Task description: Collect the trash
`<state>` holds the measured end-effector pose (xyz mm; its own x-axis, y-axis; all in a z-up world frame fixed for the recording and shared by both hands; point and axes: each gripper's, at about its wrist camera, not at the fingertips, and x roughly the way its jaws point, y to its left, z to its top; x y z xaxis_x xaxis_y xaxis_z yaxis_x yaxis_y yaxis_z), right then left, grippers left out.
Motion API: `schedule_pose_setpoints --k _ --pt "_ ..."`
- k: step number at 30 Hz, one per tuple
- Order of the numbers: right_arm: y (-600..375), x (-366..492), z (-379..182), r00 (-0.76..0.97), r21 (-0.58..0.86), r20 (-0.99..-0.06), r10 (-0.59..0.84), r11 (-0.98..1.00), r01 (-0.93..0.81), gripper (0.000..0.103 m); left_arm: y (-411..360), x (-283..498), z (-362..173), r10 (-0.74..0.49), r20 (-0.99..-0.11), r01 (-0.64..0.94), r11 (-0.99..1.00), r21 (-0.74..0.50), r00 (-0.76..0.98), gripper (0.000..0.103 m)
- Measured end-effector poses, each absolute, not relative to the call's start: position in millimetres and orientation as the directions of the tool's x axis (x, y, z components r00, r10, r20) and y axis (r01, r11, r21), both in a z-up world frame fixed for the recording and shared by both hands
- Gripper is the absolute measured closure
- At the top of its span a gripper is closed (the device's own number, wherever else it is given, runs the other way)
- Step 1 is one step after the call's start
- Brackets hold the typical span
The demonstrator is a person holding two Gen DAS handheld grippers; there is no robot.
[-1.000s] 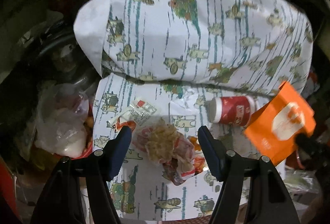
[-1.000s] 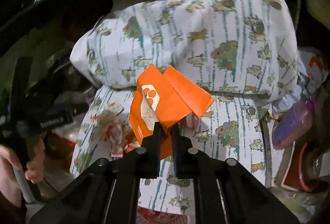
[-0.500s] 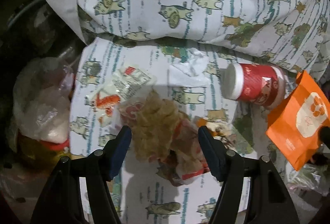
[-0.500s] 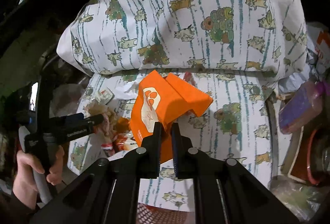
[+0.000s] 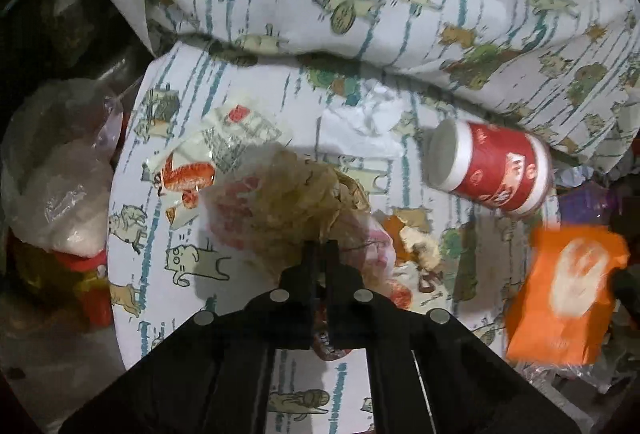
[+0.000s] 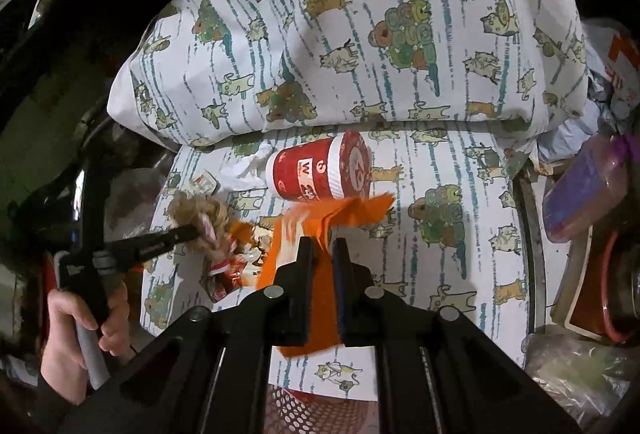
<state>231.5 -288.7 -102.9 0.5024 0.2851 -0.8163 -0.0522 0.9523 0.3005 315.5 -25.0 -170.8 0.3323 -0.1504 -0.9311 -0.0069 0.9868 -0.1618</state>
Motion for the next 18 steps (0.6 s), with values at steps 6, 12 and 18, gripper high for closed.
schedule_pose_setpoints --k 6,12,18 --pt "-283.2 228.2 -97.3 0.519 0.278 -0.808 0.278 0.957 -0.081 0.099 -30.6 300.7 -128.0 -0.214 -0.872 0.054 0.976 -0.213 0.439 0.100" --pt "-285.8 229.3 -103.6 0.503 0.242 -0.832 0.234 0.969 -0.050 0.085 -27.0 283.9 -93.0 -0.252 -0.823 0.083 0.966 -0.245 0.508 0.100" --pt "-292.6 238.0 -139.6 0.356 0.173 -0.919 0.168 0.985 -0.019 0.039 -19.7 276.6 -82.7 -0.211 -0.805 0.094 0.977 -0.191 0.554 0.100"
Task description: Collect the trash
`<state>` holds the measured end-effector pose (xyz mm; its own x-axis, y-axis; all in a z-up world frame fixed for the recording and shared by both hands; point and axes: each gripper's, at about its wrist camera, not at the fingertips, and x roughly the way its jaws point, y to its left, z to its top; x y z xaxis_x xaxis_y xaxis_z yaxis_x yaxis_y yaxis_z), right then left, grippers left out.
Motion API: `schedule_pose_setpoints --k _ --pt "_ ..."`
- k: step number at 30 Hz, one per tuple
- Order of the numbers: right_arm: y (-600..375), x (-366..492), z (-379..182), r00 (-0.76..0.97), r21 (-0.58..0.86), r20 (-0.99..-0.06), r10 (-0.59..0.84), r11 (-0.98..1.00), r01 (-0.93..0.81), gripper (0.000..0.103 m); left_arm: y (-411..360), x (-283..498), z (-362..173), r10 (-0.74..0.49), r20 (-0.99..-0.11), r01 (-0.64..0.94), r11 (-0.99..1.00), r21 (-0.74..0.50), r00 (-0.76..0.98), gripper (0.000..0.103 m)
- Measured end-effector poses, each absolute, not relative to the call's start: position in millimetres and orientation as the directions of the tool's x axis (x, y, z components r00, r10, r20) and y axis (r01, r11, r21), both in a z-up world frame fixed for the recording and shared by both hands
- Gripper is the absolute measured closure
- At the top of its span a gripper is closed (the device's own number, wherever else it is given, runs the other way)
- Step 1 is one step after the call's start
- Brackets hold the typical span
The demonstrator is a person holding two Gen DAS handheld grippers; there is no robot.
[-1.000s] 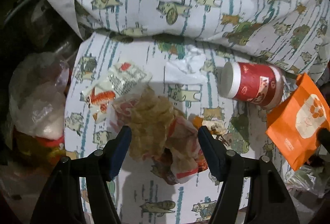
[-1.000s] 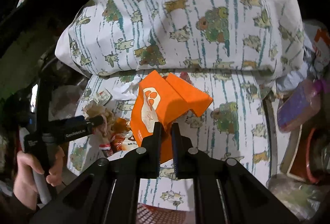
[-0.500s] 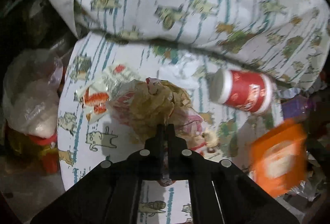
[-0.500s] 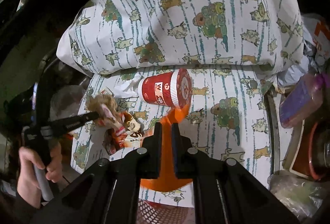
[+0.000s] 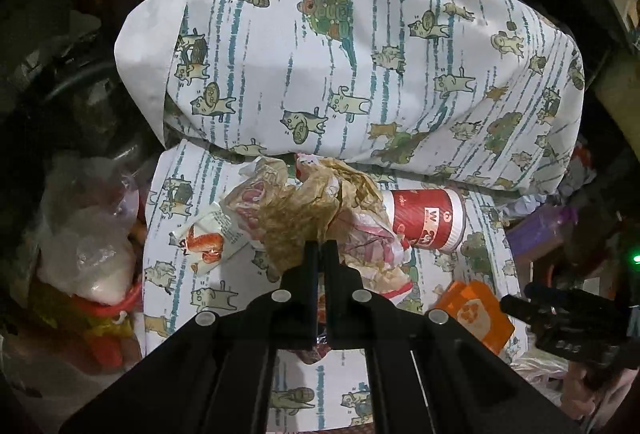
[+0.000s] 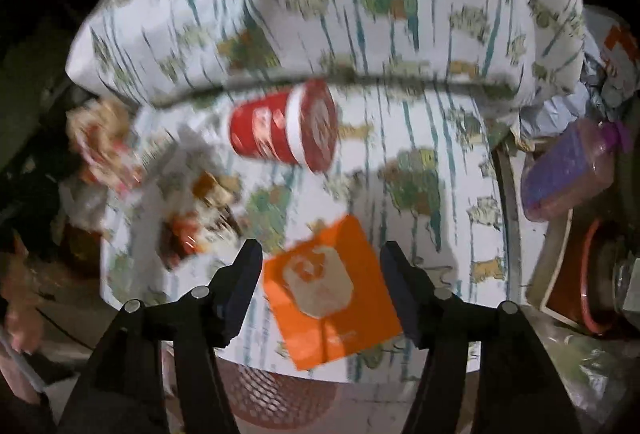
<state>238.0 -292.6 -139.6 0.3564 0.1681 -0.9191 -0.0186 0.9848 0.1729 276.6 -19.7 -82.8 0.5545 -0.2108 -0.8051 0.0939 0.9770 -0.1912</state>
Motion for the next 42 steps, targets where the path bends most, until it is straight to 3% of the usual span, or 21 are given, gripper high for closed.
schedule_pose_setpoints --k 2,11,12,14,17,20,30,36,42 --pt "-291.2 240.0 -150.6 0.329 0.118 -0.936 0.124 0.992 -0.038 0.031 -17.8 275.7 -82.5 -0.225 -0.801 0.098 0.974 -0.206 0.555 0.100" --pt "-296.9 249.8 -222.7 0.118 0.167 -0.977 0.179 0.981 -0.100 0.022 -13.2 268.7 -78.0 -0.225 -0.787 0.095 0.973 -0.209 0.574 0.100" --pt "-298.2 249.0 -230.0 0.096 0.176 -0.978 0.185 0.980 -0.089 0.023 -12.2 268.5 -78.2 -0.224 -0.788 0.090 0.973 -0.211 0.574 0.100" --pt "-301.3 245.7 -235.9 0.098 0.186 -0.977 0.191 0.981 -0.058 0.043 -10.5 267.8 -78.0 -0.226 -0.787 0.086 0.973 -0.216 0.574 0.100" --pt "-302.4 241.3 -217.1 0.183 0.157 -0.969 0.163 0.987 -0.046 0.064 -8.7 267.2 -75.7 -0.222 -0.782 0.084 0.973 -0.214 0.583 0.100" --pt "-305.7 238.7 -192.3 0.258 0.187 -0.947 0.191 0.982 -0.040 0.069 -4.9 265.0 -70.7 -0.183 -0.770 0.050 0.980 -0.193 0.611 0.100" --pt "-297.8 233.3 -114.3 0.565 0.163 -0.809 0.160 0.986 -0.046 0.069 3.7 248.9 -47.3 -0.163 -0.707 0.047 0.983 -0.180 0.688 0.100" --pt "-300.7 221.3 -83.4 0.639 0.225 -0.746 0.186 0.974 -0.021 0.069 8.1 234.6 -29.1 -0.095 -0.647 0.008 0.991 -0.136 0.757 0.100" --pt "-294.1 187.2 -41.5 0.692 0.247 -0.683 0.235 0.965 -0.084 0.070 7.8 209.1 -2.8 -0.122 -0.592 0.046 0.989 -0.142 0.797 0.100"
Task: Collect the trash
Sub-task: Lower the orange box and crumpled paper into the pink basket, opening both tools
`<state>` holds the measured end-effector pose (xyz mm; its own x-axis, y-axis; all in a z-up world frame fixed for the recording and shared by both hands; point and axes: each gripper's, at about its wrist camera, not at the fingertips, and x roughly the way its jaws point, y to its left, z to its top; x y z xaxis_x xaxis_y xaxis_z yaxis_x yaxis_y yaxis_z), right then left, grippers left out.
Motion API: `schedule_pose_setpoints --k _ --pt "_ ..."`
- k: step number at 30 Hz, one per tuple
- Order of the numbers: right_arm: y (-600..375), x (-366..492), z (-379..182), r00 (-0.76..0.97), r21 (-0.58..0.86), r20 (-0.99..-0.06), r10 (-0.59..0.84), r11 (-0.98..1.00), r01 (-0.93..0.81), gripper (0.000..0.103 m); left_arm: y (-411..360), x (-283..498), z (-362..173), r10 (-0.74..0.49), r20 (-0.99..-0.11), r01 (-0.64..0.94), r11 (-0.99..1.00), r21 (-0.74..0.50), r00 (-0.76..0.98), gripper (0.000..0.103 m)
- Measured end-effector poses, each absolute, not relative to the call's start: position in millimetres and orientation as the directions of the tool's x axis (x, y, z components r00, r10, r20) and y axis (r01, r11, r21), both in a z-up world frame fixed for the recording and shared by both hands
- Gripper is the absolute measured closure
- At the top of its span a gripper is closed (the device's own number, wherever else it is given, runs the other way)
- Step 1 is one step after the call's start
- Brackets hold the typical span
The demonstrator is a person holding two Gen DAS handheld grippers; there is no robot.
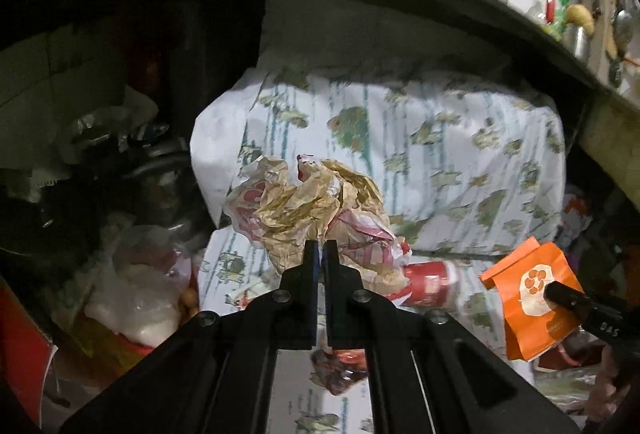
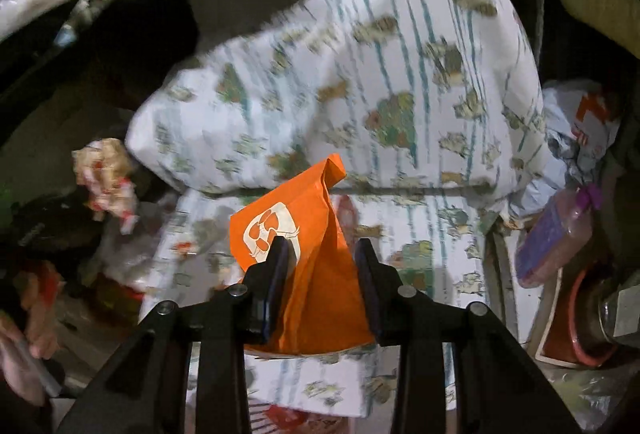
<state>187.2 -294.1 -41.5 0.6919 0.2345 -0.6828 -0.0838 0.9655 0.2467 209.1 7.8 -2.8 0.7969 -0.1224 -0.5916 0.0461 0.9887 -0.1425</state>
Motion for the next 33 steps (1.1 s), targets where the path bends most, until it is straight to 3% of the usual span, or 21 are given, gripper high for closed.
schedule_pose_setpoints --k 3,7,12,15,18,22,26,33 --pt "-292.1 158.0 -7.8 0.738 0.271 -0.617 0.273 0.954 -0.127 0.070 10.4 180.6 17.8 -0.193 -0.564 0.085 0.974 -0.212 0.803 0.100" --pt "-291.6 113.6 33.3 0.815 0.265 -0.509 0.277 0.951 -0.158 0.070 6.6 134.2 56.0 -0.209 -0.470 0.113 0.968 -0.224 0.857 0.100" --pt "-298.3 57.1 60.5 0.862 0.315 -0.412 0.295 0.934 -0.169 0.070 -5.5 80.2 84.6 -0.246 -0.417 0.169 0.962 -0.215 0.875 0.100" --pt "-297.7 26.9 72.1 0.876 0.314 -0.379 0.300 0.932 -0.183 0.069 1.0 43.3 87.4 -0.322 -0.402 0.200 0.927 -0.317 0.857 0.100" --pt "-292.7 5.6 82.3 0.898 0.261 -0.356 0.258 0.950 -0.169 0.069 -4.2 15.0 94.8 -0.282 -0.385 0.190 0.947 -0.260 0.879 0.100" --pt "-291.0 -13.0 84.0 0.890 0.281 -0.363 0.276 0.943 -0.178 0.069 -6.3 -1.6 94.9 -0.358 -0.412 0.236 0.919 -0.317 0.838 0.100" --pt "-287.0 -26.0 65.0 0.885 0.305 -0.341 0.317 0.928 -0.215 0.069 -13.8 -17.0 70.8 -0.312 -0.458 0.208 0.942 -0.265 0.832 0.100" --pt "-284.3 -3.2 0.2 0.821 0.293 -0.502 0.272 0.947 -0.134 0.069 -28.7 -11.6 7.6 -0.267 -0.604 0.185 0.963 -0.196 0.751 0.100"
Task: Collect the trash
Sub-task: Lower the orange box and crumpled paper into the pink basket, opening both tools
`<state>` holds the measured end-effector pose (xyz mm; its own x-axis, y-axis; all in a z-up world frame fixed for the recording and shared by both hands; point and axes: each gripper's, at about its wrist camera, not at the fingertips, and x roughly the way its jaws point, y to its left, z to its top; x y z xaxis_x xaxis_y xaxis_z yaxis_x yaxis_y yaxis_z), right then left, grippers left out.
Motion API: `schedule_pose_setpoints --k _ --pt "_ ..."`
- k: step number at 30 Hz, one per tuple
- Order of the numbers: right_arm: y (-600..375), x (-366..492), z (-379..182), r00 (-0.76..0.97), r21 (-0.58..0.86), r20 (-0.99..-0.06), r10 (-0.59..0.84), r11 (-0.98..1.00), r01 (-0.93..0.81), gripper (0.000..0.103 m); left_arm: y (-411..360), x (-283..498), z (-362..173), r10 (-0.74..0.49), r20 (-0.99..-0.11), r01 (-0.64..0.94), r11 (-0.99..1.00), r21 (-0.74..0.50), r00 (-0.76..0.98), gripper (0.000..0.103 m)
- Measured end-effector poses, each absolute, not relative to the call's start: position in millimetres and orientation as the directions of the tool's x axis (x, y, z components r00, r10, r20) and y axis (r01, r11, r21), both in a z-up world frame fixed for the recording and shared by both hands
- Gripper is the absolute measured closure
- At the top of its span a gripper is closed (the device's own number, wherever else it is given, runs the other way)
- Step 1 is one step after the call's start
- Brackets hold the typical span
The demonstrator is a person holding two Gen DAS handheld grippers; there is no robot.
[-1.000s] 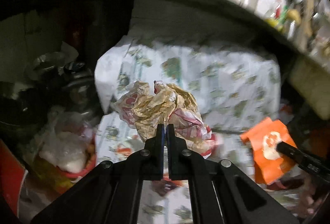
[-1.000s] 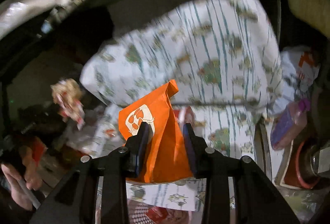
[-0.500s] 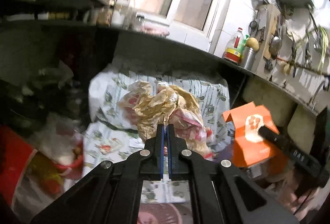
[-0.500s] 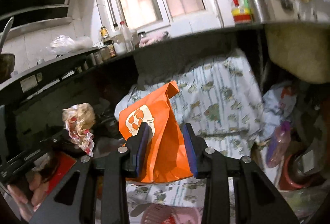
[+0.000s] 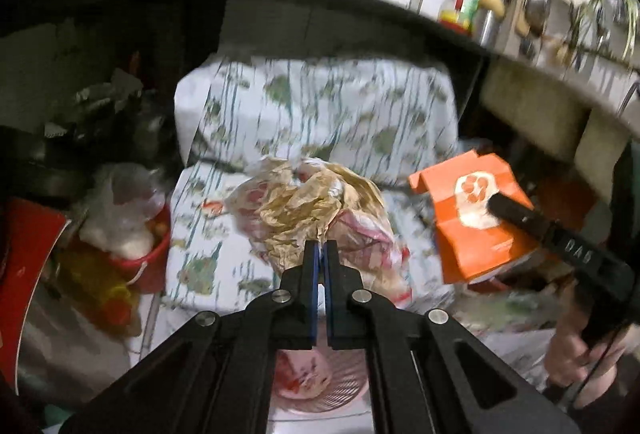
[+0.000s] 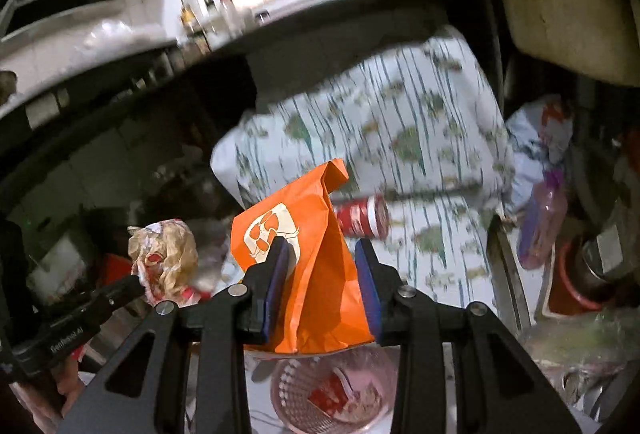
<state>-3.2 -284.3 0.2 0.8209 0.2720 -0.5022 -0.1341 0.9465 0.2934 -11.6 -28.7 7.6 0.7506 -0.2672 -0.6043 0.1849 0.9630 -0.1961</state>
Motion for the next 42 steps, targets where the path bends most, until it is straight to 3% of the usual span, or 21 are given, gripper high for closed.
schedule_pose_setpoints --k 6,21,32,37,42 --pt "-285.8 9.6 -32.2 0.732 0.346 -0.585 0.348 0.924 -0.163 0.069 -33.2 -12.9 -16.3 -0.199 -0.621 0.170 0.980 -0.107 0.758 0.100" --pt "-266.0 39.5 -95.5 0.577 0.271 -0.767 0.279 0.957 -0.102 0.069 -41.3 10.3 -70.1 -0.230 -0.746 0.186 0.972 -0.144 0.625 0.100" --pt "-258.8 50.2 -119.3 0.490 0.238 -0.834 0.254 0.967 -0.096 0.068 -42.7 32.8 -114.9 -0.299 -0.865 0.182 0.953 -0.244 0.402 0.100" --pt "-252.4 56.3 -140.4 0.421 0.219 -0.875 0.237 0.971 -0.091 0.068 -56.3 40.9 -148.5 -0.231 -0.919 0.178 0.967 -0.181 0.321 0.100" --pt "-246.3 59.9 -156.4 0.381 0.205 -0.897 0.225 0.974 -0.093 0.068 -54.9 50.3 -174.3 -0.251 -0.933 0.139 0.965 -0.221 0.257 0.100"
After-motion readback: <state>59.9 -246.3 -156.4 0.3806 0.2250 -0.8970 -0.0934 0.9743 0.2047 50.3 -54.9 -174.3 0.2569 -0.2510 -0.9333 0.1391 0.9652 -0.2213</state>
